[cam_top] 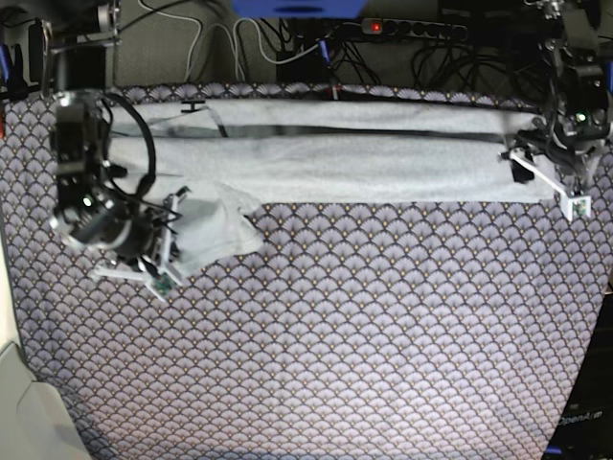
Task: Fold the T-shirt properly
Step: 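Tuck the loose sleeve flap under the strip with the right gripper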
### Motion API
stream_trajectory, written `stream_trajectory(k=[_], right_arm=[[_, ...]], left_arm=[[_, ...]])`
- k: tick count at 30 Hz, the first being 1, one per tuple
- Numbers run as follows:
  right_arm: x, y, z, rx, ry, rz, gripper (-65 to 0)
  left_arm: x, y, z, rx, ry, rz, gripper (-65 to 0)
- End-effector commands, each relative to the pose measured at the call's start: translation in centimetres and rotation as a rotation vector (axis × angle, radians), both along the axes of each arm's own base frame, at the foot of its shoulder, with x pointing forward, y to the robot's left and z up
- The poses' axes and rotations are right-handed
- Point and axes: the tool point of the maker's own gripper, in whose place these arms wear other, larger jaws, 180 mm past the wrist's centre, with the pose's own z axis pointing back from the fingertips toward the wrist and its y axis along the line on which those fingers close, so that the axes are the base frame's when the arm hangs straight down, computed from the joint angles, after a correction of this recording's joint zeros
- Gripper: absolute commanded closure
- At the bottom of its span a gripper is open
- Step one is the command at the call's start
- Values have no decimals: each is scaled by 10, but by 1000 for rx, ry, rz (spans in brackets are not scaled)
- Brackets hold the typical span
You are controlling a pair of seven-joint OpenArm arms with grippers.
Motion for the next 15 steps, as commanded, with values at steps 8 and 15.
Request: stream_trajectory(k=[8,15], right_arm=[[-58,-25,16,-59,-34,-41,0],[-104,-34,-13,-50,73,-75,0]], left_arm=[[10,14,16,55,-40,-10,-462],[10,14,16,54,-40,-10,-462]])
